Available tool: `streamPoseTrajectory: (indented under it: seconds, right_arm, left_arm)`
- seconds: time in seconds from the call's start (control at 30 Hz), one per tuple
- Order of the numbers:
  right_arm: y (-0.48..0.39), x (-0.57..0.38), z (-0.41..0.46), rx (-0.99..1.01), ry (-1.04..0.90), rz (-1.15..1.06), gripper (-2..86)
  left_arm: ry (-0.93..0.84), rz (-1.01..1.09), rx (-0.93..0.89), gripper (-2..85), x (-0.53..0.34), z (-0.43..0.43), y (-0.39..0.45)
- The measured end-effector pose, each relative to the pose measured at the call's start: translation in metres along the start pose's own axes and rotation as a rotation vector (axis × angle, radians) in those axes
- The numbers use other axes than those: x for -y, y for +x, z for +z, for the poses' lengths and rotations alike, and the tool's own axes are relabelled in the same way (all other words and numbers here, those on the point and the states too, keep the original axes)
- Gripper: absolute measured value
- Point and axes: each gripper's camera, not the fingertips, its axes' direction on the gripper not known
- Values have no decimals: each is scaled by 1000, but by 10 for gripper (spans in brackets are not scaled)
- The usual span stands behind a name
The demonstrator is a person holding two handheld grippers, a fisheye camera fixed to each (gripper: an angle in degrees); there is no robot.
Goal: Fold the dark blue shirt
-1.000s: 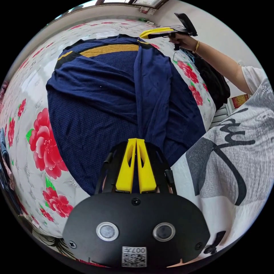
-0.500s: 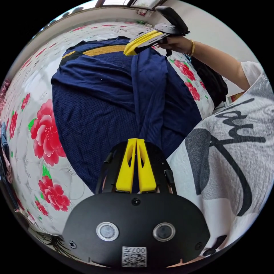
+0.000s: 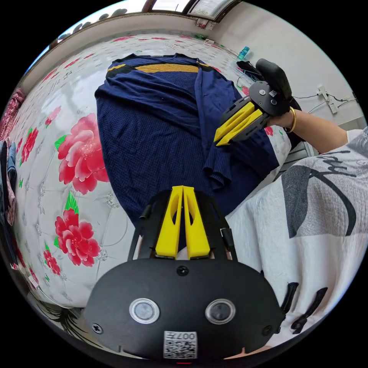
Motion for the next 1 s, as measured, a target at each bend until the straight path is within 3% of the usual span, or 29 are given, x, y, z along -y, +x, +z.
streamPoseTrajectory:
  seconds: [0.23,0.5,0.6,0.77,1.0]
  right_arm:
    - [-51,-66,1,-49,-83,75,-2]
    - [-46,-53,-16,-99,145,164,1]
    - [-43,-53,23,29,22,204,3]
    - [-59,-152,-6,13,299,543,27]
    - [-56,-343,8,138,505,1161,65]
  left_arm:
    - [7,-25,26,-10,-29,-17,-21]
    - [22,-71,47,-9,-45,-36,-49]
    - [39,-131,82,-6,-51,-46,-65]
    - [67,-253,-31,52,-69,-61,-111]
    - [4,-279,-243,77,-72,-54,-161]
